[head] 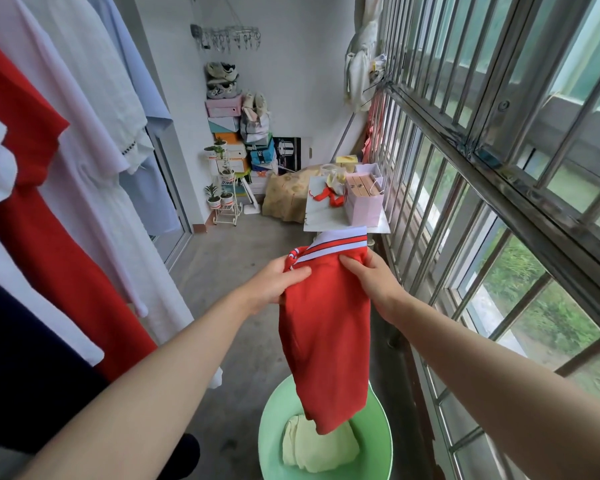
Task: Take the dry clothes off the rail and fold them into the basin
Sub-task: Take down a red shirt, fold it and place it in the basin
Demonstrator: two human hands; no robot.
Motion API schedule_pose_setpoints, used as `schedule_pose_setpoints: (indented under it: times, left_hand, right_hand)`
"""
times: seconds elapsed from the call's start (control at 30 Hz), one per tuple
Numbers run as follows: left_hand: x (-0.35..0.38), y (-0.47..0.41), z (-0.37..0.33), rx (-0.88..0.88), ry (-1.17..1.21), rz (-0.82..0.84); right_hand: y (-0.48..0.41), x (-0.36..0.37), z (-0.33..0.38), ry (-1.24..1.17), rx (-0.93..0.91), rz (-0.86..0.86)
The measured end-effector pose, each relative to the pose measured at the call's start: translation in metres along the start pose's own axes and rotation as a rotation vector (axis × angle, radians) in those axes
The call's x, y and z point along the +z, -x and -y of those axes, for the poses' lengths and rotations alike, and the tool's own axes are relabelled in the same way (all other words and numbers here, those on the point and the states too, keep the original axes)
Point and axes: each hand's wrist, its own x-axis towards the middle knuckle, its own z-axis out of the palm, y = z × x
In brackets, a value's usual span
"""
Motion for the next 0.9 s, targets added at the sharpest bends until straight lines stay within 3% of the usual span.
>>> schedule_pose_setpoints:
  times: [0.17,0.3,0.47,0.6,0.77,0.9]
  left_hand:
    - [0.008,-0.003,0.006,0.073,-0.183,-0.041]
    - [0.009,-0.005,-0.006,0.166,-0.107,-0.091]
    - [0.007,-0.004,-0.029,0.217,-0.156,-0.041]
    - [0.006,-0.003,-0.04,0.218,-0.154,0.005]
    - [0.0,0.001,-0.04,0.216,-0.153,0.016]
    - [-0.006,0.007,-0.039,0.099,-0.101,-0.041]
  right_hand:
    - [0.004,0.002,0.003,-0.019,-0.012,-0.01]
    - [0.009,-0.013,0.008,-0.037,-0.01,0.061]
    - [0.011,-0.038,-0.014,0.128,0.169,0.206]
    - [0.017,-0.037,-0.037,0.22,0.28,0.144]
    - [0.019,-0.031,-0.042,0.127,0.329,0.181]
    - [0.02,-0.03,-0.033,0.041,0.367,0.198]
